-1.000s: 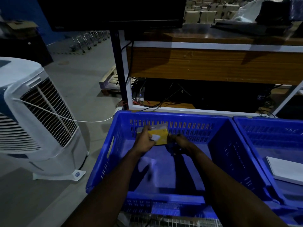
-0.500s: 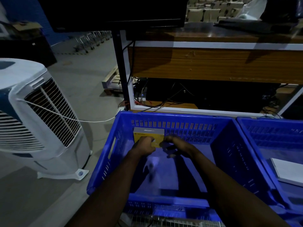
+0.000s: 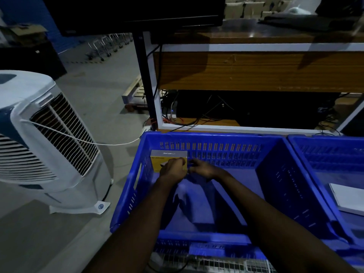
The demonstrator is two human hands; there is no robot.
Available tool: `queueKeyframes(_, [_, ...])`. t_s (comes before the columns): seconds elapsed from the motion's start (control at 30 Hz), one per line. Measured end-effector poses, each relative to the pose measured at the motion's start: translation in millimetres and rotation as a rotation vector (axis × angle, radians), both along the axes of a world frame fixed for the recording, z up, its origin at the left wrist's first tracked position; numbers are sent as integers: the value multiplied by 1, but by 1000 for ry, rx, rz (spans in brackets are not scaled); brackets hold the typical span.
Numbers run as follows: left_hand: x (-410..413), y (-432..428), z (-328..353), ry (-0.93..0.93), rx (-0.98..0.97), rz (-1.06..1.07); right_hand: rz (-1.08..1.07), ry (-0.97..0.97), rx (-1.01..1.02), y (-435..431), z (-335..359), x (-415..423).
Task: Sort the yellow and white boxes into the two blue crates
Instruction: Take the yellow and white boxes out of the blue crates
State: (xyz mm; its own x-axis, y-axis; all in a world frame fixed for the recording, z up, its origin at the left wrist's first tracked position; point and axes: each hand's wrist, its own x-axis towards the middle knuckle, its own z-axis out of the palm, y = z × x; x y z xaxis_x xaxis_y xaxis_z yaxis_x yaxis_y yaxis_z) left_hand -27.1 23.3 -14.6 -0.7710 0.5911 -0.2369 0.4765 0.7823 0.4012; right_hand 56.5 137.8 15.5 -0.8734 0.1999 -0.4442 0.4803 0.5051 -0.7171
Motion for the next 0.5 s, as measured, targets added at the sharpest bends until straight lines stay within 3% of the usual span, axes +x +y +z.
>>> queueKeyframes(0.17, [13,9,11,69,61,-120,178,-86,293,22,14,20])
queueKeyframes(0.37, [48,30,37,130,233,-295,-35,115,681,32,41,86])
queueKeyframes(0.5, [84,61,49,218,242,-450,-150,174,968,45,50,137])
